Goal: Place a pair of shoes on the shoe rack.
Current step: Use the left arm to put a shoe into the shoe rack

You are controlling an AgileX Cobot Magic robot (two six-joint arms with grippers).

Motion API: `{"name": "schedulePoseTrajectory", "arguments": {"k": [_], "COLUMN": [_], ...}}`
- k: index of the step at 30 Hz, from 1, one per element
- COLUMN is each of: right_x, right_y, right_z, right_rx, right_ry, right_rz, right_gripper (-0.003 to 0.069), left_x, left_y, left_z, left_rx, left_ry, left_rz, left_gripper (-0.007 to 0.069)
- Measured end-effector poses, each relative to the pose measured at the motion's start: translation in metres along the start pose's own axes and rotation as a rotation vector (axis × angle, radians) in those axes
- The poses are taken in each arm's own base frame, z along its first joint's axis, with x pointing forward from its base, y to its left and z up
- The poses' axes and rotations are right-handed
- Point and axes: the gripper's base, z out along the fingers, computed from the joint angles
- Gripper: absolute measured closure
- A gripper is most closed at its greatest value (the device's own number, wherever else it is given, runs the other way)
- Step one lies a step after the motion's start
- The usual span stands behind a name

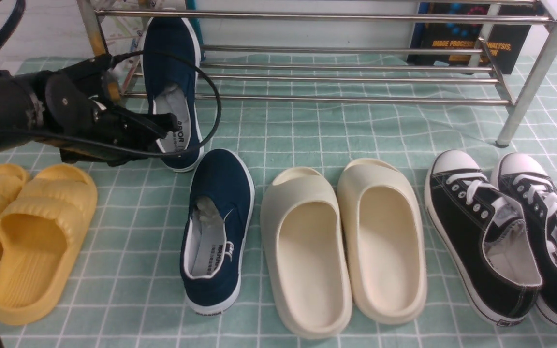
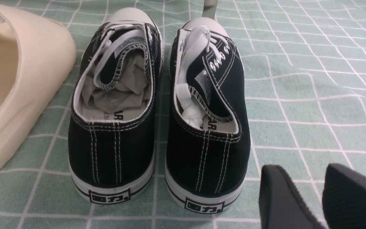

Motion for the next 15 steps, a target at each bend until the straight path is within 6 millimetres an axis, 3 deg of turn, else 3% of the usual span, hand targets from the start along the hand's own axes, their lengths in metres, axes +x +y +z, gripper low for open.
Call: {"name": "schedulePoseTrajectory", "arguments": {"k": [1,3,8,12,15], "right_x": [0.000,0.000,0.000,0.000,0.000], "right_y": [0.000,0.000,0.000,0.000,0.000], "right_z": [0.000,0.000,0.000,0.000,0.000], "right_rx": [0.000,0.000,0.000,0.000,0.000], "right_ry": [0.000,0.000,0.000,0.000,0.000], "right_rz": [0.000,0.000,0.000,0.000,0.000], "right_gripper": [0.0412,0.0412,0.0412,0.0412,0.0412], "left_x": [0.000,-0.005,-0.016,-0.016,-0.009], "left_y": [0.000,-0.001,-0.005,-0.004,-0.001], "left_z": [0.001,0.008,0.022,0.038,0.052], "left_rx": [-0.001,0.001,0.007,-0.001,-0.016], "left_ry": [0.002,-0.003,-0.017,0.012,0.067], "left_rz": [0.000,0.000,0.000,-0.001,-0.004], "left_gripper": [0.0480,0.0349,0.0193,0.0183,0.0252]}}
